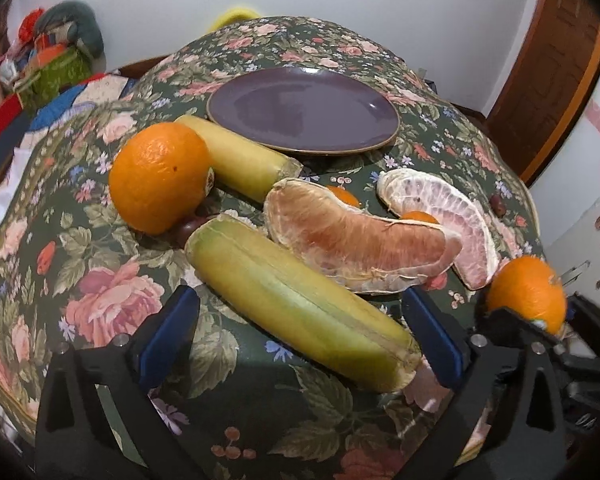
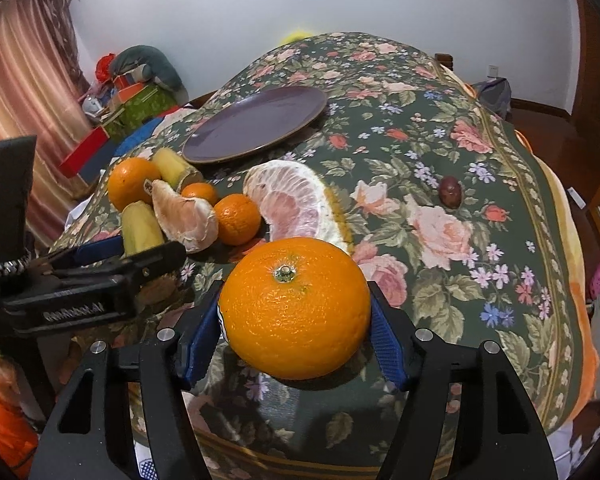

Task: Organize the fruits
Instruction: 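Grasp the yellow cob with the left tool while the right tool lifts the orange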

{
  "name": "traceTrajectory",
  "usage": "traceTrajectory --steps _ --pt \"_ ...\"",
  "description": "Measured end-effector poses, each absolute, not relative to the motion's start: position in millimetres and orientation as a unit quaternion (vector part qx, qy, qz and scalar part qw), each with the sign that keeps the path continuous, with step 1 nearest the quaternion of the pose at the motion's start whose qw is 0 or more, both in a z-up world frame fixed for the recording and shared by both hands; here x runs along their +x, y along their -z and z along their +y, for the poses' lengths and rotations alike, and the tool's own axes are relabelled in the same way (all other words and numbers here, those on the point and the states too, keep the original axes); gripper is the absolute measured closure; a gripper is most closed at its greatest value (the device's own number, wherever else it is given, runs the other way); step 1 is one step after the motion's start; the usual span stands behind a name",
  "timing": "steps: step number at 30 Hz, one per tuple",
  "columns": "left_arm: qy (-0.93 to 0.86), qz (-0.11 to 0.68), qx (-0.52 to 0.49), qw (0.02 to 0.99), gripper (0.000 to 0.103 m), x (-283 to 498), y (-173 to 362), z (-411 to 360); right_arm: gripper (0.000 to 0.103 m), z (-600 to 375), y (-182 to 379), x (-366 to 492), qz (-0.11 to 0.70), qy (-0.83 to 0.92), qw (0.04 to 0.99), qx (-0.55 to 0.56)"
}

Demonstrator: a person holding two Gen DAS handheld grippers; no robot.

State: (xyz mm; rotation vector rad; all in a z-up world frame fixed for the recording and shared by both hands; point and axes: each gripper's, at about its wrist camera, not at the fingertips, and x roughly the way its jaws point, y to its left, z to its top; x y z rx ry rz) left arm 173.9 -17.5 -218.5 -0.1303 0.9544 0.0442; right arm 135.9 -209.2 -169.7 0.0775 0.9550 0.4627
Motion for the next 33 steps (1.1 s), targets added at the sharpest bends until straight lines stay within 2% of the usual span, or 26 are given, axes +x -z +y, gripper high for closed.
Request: traceTrajectory --steps 6,13,14,16,18,28,33 --pt "-0.038 0.452 -0.028 0.891 0.0 163 213 -13 0.039 -215 160 135 0.444 -0.217 0.868 0.043" --pt "-0.047 0.455 -0.06 0.887 0.0 148 207 8 0.039 -208 151 134 0.43 -0.224 0.874 0.038" --pt "-0.047 0.454 -0.059 0.888 0.002 149 207 7 0.039 -208 150 135 0.429 -0.225 0.874 0.037" --pt "-0.041 0.456 -0.058 0.887 0.011 153 208 4 0.039 -207 149 135 0.426 -0.227 0.875 0.038" --pt "-0.028 0.464 -0.067 0.883 0.024 161 211 2 0.039 -208 147 136 0.423 -0.227 0.877 0.038" --pt "-0.032 0.465 -0.071 0.882 0.036 184 221 3 0.039 -209 146 146 0.413 -0.229 0.881 0.04" --pt "-0.01 0.466 -0.074 0.882 0.052 174 216 8 0.039 -207 147 148 0.412 -0.231 0.88 0.04"
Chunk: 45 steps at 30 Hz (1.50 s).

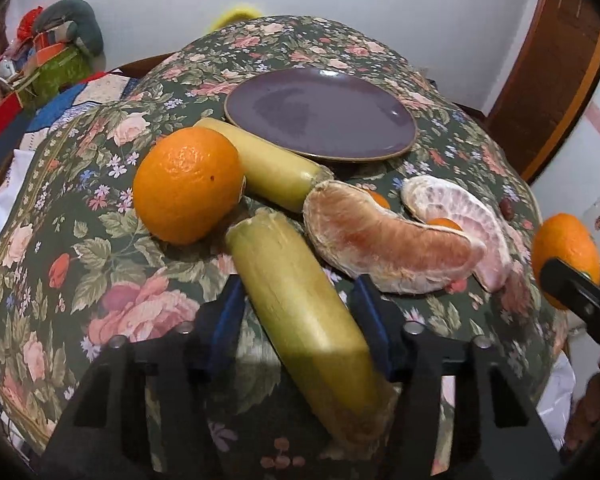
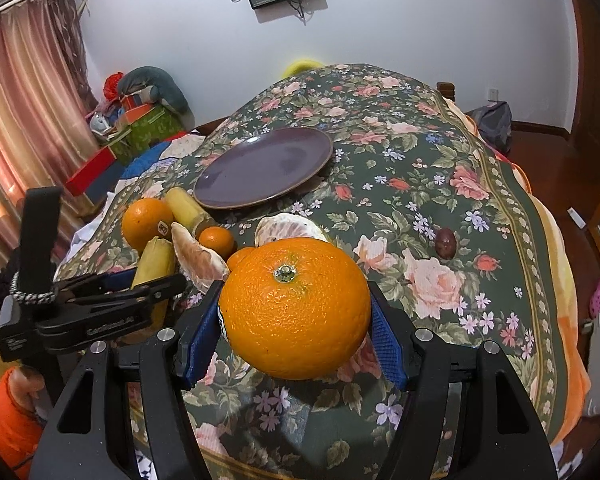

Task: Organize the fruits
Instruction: 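Grasp the yellow cob with the left tool while the right tool lifts the orange, then lower the cob onto the purple plate with the left tool while the right tool sets the orange beside it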

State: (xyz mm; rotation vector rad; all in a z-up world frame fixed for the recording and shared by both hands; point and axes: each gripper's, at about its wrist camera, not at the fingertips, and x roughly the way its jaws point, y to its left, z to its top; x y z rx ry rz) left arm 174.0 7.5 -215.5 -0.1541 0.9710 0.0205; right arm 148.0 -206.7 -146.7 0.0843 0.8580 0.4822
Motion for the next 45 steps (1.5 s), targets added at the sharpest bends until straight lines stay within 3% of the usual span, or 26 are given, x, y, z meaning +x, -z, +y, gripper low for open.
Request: traceTrajectory --steps 3,18,34,45 --pt "0.005 0.469 -0.076 0.88 0.059 167 213 11 0.039 -205 145 148 0.408 -0.233 0.882 0.04" --pt "-0.012 0.467 -0.079 0.881 0.064 178 216 15 0.039 -198 138 155 0.399 -0.232 0.887 0.033" --pt "0.002 0.374 -0.094 0.923 0.066 167 141 40 0.039 -176 108 180 0.353 -0.231 0.907 -0.001" --pt "0.016 0.344 -0.101 0.934 0.066 192 122 50 0.039 -160 96 210 0.329 -0.231 0.916 -0.011"
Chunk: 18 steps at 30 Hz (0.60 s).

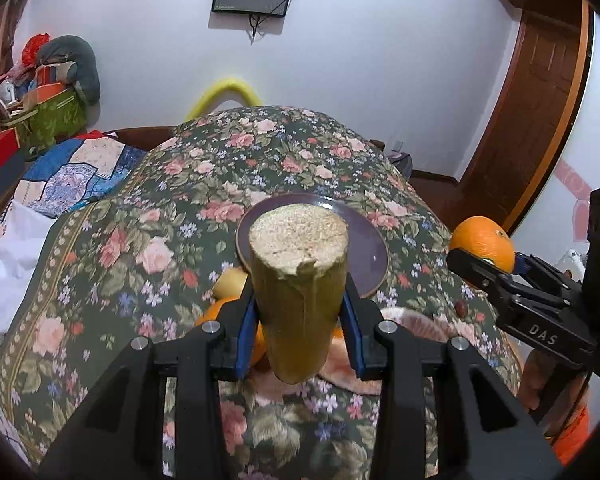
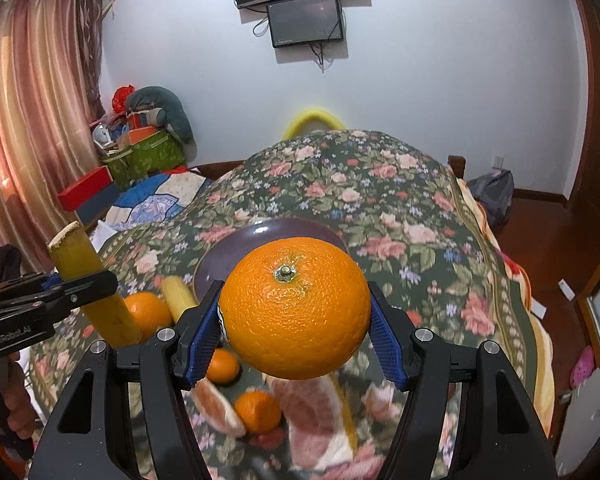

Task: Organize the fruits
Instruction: 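Lower the cob onto the purple plate with the left tool while the right tool sets the orange beside it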

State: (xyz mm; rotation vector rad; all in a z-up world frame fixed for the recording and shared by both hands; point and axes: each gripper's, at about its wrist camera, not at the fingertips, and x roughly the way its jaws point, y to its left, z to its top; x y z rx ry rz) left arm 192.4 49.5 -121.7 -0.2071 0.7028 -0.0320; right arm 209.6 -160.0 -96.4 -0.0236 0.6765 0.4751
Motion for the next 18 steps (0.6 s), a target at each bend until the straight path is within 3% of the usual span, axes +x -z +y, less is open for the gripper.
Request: traceTrajectory --steps 18 --pt "0.032 0.367 -0.096 0.925 0.066 262 139 51 0.039 -143 119 265 0.356 -0.234 0.904 -0.029"
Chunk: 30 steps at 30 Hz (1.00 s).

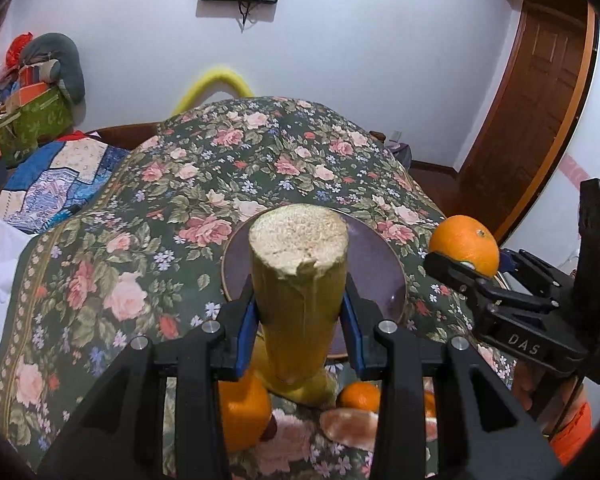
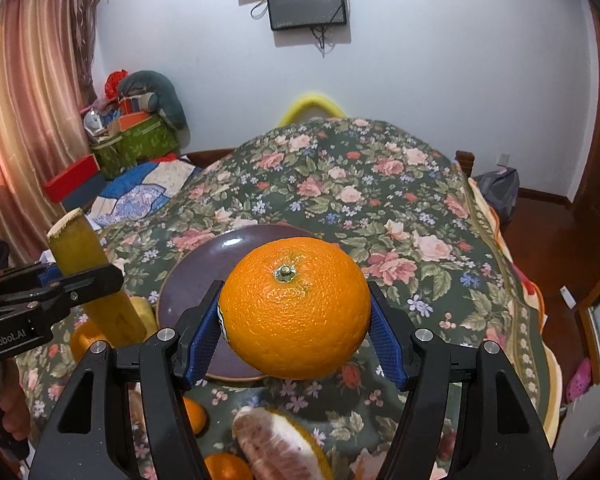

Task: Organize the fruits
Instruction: 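Lower the cob onto the purple plate with the left tool while the right tool sets the orange beside it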

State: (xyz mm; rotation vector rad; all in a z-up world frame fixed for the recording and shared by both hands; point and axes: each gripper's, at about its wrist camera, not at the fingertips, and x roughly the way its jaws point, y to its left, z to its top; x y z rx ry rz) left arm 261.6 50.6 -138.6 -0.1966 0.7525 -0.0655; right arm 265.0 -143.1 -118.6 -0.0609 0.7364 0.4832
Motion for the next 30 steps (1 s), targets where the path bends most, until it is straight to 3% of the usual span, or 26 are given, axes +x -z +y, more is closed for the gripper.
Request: traceTrajectory --steps 30 --pt "0.025 0.425 -0.115 0.897 0.066 348 166 52 0.039 -110 173 329 0.469 -0.262 0.838 -0.094"
